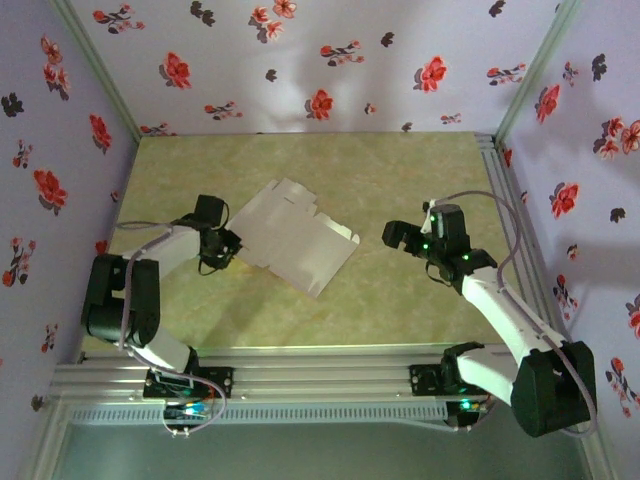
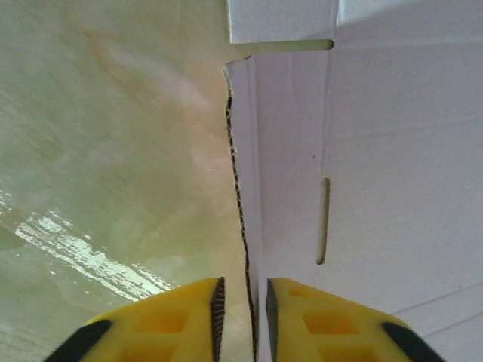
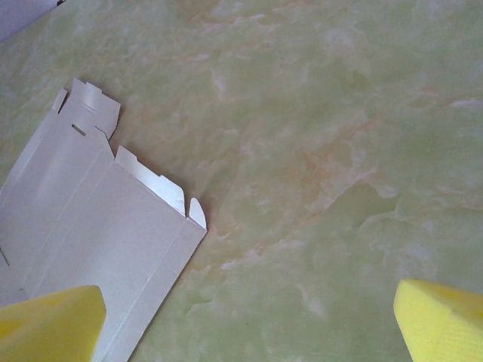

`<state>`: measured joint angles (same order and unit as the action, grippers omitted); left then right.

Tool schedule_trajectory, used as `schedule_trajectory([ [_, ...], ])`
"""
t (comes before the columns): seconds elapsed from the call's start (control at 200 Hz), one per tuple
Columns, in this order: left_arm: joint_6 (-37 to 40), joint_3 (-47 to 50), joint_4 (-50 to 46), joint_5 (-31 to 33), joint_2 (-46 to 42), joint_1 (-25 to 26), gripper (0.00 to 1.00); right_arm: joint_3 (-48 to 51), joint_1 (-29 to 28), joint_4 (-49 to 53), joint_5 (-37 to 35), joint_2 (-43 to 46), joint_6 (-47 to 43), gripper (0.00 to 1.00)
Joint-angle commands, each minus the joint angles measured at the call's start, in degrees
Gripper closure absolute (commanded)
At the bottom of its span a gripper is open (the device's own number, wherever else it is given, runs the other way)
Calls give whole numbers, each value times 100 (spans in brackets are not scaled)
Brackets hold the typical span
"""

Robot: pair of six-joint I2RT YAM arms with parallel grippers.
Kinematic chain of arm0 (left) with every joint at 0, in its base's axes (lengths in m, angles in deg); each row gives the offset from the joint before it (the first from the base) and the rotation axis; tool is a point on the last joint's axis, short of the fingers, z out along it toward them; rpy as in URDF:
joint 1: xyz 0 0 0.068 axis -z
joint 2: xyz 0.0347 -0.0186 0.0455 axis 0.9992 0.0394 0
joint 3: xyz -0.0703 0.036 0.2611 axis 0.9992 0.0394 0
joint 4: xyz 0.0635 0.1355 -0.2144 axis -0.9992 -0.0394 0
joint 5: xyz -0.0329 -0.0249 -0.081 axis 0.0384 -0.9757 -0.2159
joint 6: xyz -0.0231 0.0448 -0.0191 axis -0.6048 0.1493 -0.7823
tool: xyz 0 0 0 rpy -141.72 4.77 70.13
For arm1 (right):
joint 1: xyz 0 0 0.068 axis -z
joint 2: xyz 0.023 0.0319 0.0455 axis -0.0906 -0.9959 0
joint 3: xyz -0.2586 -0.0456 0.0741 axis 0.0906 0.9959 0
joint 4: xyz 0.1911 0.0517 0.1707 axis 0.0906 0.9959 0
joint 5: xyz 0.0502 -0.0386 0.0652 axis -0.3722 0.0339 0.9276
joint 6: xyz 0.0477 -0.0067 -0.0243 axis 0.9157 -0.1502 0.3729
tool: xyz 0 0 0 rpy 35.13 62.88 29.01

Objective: Fold the paper box

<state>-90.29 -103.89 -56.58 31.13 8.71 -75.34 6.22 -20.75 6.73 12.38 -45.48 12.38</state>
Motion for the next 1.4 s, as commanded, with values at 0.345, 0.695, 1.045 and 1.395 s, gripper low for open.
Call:
schedule_trajectory([
  [0.345,1805,-865,66,107,-320,189,100,-127,-44,213,418,364,-296,1],
  [0.695,4672,-2086,157,-2240,-297,269,100,-1856,-169,1221,1717,-9,-1139,1],
  [1.045,6577,-3273,-633,-4532,-43,269,100,-3983,-204,3111,2459,-841,-2799,1],
  [1.395,7377,-3751,-1068,-4924,286,331,100,-5434,-203,4165,2186,-1521,-3536,11],
])
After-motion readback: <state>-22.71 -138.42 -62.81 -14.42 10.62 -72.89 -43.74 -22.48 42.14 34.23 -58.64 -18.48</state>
